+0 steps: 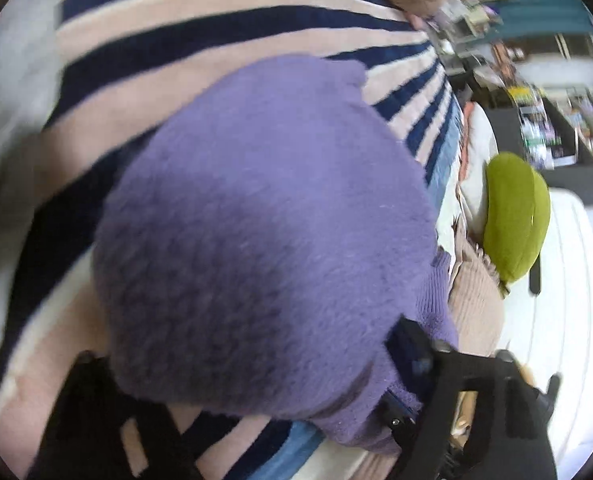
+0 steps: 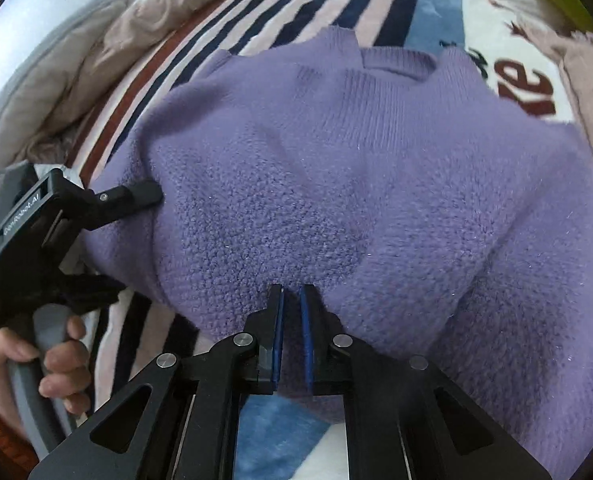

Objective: Fold large clothes
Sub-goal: 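Open both grippers and release the folded purple cardigan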

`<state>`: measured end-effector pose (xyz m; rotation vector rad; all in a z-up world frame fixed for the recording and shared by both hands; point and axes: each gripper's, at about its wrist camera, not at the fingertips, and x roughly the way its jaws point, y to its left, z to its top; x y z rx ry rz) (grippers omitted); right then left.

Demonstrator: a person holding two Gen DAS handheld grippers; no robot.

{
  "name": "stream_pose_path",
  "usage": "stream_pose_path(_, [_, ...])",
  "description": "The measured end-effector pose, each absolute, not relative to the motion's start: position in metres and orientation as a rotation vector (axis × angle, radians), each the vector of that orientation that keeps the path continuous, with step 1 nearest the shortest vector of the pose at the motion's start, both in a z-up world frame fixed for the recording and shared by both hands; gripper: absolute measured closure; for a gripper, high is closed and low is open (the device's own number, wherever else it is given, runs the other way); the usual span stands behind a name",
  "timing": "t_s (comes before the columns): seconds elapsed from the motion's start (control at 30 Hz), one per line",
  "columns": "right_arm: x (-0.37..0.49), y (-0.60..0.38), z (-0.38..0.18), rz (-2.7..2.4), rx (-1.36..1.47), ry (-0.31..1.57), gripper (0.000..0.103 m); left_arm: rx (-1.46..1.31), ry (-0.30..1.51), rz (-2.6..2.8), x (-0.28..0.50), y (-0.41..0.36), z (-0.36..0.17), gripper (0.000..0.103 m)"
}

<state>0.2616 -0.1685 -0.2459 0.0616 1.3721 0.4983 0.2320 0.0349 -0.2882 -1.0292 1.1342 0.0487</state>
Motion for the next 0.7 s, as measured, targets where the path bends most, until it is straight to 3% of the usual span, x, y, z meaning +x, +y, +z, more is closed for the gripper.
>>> stream_pose_path(0.07, [0.261,-0.167,-0.245,0.499,0.049,1.369,0.102,-0.957,1.138,0.017,0.241,0.030,-0.279,0.054])
stream_pose_path(0.17, [0.262,-0.167,-0.245,0.500,0.053,1.371,0.102,-0.858,1.131,-0.026,0.251,0.021,-0.262,0.063])
stream_pose_path(0.4, [0.258,-0.203,-0.220,0.497,0.151,1.308,0.099,-0.590,1.055,-0.169,0.262,-0.018,-0.206,0.067])
stream_pose_path(0.7, [0.250,-0.325,-0.153,0.326,0.219,1.155,0.094,-0.376,1.020,-0.448,0.274,-0.119,-0.162,0.069])
